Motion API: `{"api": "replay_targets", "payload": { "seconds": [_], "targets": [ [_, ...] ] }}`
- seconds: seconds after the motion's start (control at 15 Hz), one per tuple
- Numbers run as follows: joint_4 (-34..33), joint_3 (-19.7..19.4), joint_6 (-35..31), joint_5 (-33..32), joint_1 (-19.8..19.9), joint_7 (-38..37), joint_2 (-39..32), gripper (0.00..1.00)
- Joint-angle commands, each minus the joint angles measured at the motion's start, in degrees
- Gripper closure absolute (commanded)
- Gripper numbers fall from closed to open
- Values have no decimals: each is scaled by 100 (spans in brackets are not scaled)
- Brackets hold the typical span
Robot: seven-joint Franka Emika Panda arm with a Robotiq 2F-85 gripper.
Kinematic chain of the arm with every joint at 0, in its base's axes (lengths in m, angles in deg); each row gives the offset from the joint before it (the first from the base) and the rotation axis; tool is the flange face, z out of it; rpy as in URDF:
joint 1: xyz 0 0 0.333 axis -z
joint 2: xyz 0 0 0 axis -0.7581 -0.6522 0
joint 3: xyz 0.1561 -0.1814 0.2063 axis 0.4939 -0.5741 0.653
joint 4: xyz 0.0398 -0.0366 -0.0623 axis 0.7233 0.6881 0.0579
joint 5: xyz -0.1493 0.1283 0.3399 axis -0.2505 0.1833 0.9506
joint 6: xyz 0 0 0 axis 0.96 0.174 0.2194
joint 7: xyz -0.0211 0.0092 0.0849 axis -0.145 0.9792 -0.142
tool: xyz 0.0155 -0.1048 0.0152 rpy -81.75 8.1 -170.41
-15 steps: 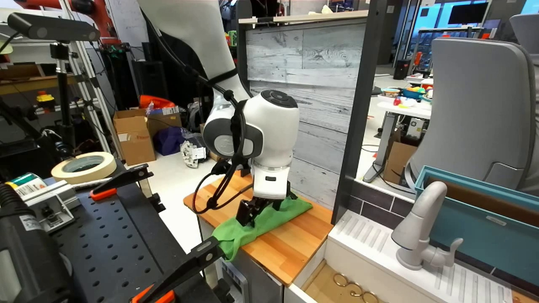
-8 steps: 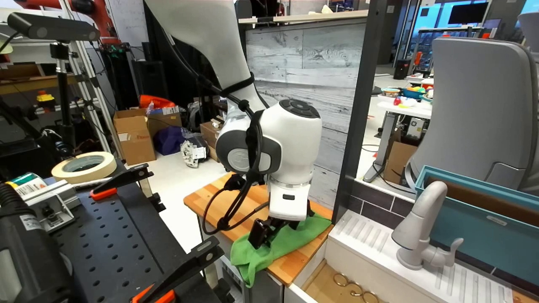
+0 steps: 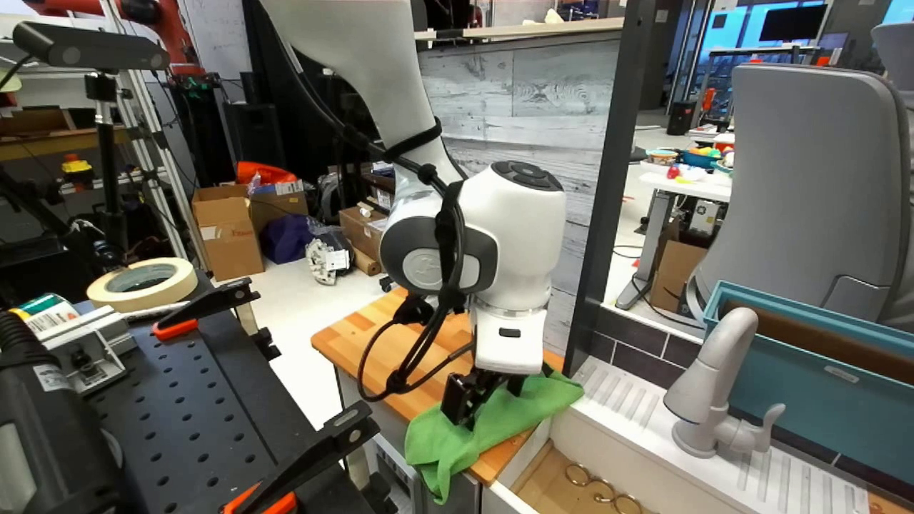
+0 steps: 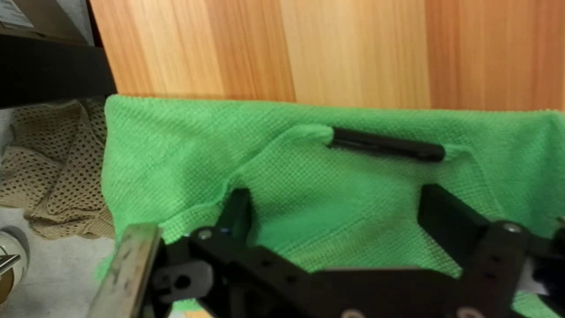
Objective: Move the green towel to the right
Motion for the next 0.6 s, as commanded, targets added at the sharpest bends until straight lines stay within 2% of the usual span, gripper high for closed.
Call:
{"api": "replay_targets", "payload": {
  "seconds": [0.0, 0.13, 0.2, 0.27, 0.53],
  "targets": [
    [347, 59, 399, -397, 73, 25, 667, 0],
    [653, 122, 615, -602, 98, 221, 1159, 0],
    [885, 285, 630, -697, 211, 594, 1498, 0],
    [296, 166, 384, -635, 124, 93, 763, 0],
    [759, 265, 479, -689, 152, 409, 1383, 0]
  ]
}}
